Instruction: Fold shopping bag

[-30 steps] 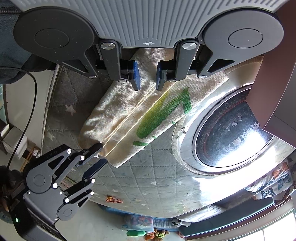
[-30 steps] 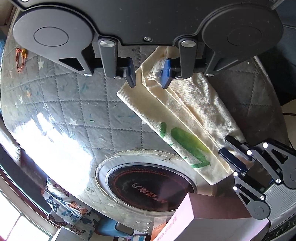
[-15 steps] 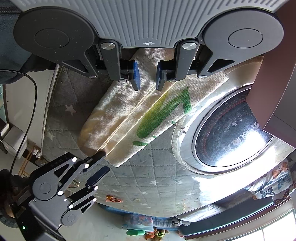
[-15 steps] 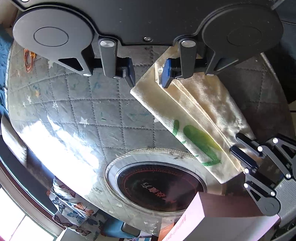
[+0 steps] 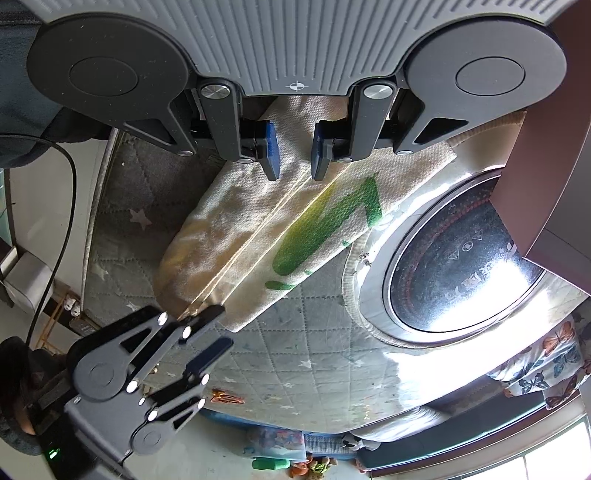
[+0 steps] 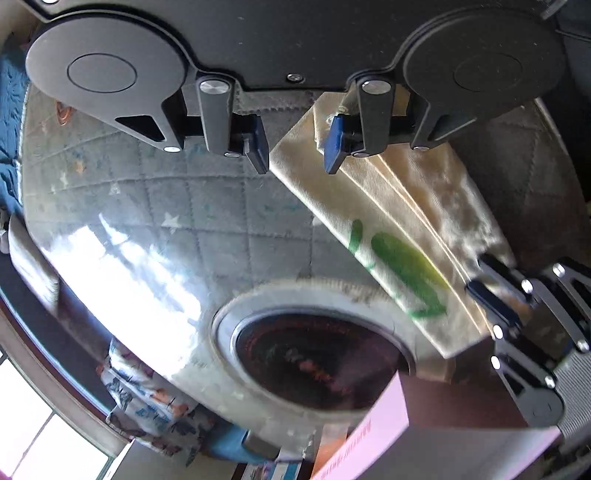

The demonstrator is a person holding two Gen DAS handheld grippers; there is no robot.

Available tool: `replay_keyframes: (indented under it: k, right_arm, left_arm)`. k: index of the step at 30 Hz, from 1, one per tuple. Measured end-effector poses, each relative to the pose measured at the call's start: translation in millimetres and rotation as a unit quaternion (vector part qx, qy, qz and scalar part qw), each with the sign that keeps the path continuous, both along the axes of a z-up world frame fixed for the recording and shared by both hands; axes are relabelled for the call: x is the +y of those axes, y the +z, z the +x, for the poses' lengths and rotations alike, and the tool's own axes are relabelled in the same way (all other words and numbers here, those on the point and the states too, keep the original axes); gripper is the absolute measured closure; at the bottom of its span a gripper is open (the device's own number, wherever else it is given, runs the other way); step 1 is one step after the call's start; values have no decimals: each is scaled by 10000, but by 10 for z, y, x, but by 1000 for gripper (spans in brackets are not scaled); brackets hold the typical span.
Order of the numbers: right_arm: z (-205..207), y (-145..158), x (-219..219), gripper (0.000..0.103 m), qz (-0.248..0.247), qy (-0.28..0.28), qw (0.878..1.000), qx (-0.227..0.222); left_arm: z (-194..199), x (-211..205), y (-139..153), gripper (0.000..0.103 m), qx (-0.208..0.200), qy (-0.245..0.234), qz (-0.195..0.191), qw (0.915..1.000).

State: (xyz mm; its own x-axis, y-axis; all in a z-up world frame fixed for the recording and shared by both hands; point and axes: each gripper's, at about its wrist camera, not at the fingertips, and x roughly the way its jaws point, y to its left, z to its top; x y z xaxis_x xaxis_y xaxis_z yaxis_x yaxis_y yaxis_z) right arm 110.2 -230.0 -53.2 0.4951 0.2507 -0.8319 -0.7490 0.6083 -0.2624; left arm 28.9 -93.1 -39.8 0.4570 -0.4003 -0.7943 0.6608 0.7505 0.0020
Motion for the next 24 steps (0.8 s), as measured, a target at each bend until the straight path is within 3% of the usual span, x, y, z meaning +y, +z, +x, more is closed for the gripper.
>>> replay_keyframes:
  k: [3,7,11,15,24]
  right_arm:
    - [-39,55,-4,63,16,119,9998,148]
    - [-17,-124,17,64,-247,133,9994,222]
    - [35,-172,16,63,-77,6,9994,329]
    - [-66,-25,88,63,93,226,9995,206]
    - [-95,-194,398,64,300,561,9945,832]
  left_arm:
    - [2,1,-2,82,-4,-5,8,10000]
    - [3,10,-6,82,0,9,-11,10000]
    - [1,1,-6,82,3,24,-8,10000]
    - [2,-2,-3,82,12,21,-8,10000]
    - [-1,12,2,82,-7,31,-8,10000]
